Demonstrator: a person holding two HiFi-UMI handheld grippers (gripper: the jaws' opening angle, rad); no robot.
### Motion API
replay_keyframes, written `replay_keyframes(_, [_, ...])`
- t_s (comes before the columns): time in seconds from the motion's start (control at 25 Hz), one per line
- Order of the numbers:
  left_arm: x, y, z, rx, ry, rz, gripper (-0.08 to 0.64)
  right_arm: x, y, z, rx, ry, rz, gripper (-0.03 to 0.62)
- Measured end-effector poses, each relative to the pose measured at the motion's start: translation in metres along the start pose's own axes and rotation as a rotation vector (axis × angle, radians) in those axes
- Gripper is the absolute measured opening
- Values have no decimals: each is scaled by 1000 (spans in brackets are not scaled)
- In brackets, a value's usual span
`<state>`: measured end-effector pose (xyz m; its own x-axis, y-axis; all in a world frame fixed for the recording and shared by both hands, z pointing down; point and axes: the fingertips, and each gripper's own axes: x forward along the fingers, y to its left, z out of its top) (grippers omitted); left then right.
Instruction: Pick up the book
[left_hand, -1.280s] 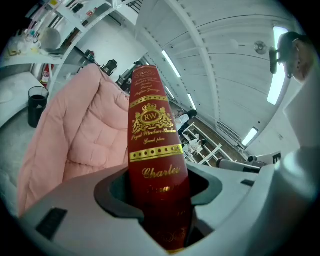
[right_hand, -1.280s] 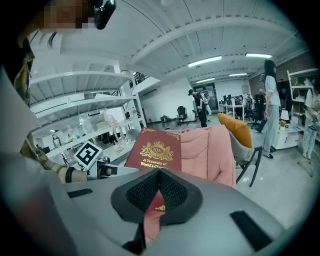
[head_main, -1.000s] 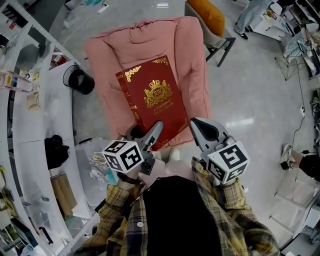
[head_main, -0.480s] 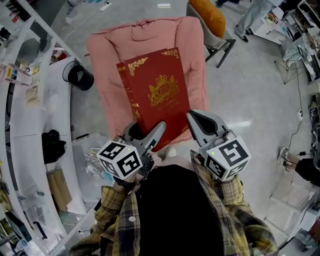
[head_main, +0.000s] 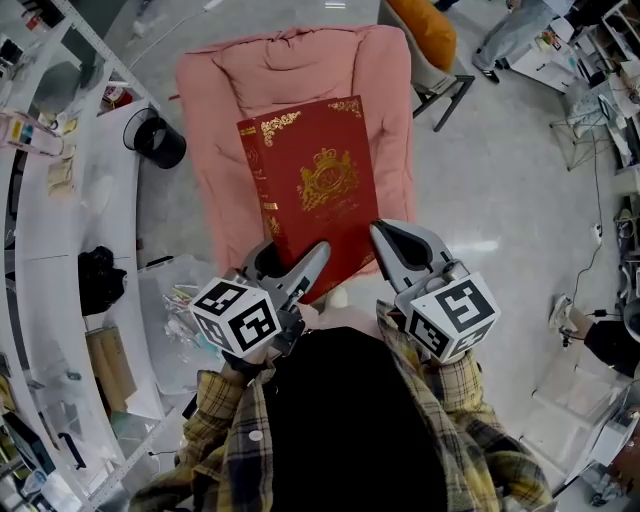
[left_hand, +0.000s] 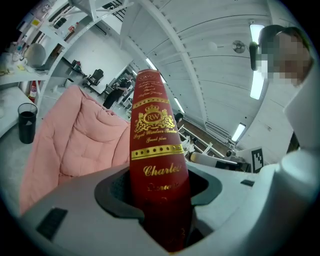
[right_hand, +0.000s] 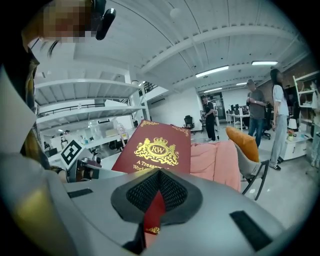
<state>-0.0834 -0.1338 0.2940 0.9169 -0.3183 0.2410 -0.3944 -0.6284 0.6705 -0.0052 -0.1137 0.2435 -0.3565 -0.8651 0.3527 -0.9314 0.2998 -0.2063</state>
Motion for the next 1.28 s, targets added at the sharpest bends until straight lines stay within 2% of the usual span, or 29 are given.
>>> replay_keyframes(0.96, [-5, -7, -13, -54, -7, -12, 243, -18, 0, -16, 16, 15, -20, 15])
replay_keyframes(1.28, [-3, -5, -6, -109, -8, -42, 241, -16, 1, -12, 15, 16, -23, 15])
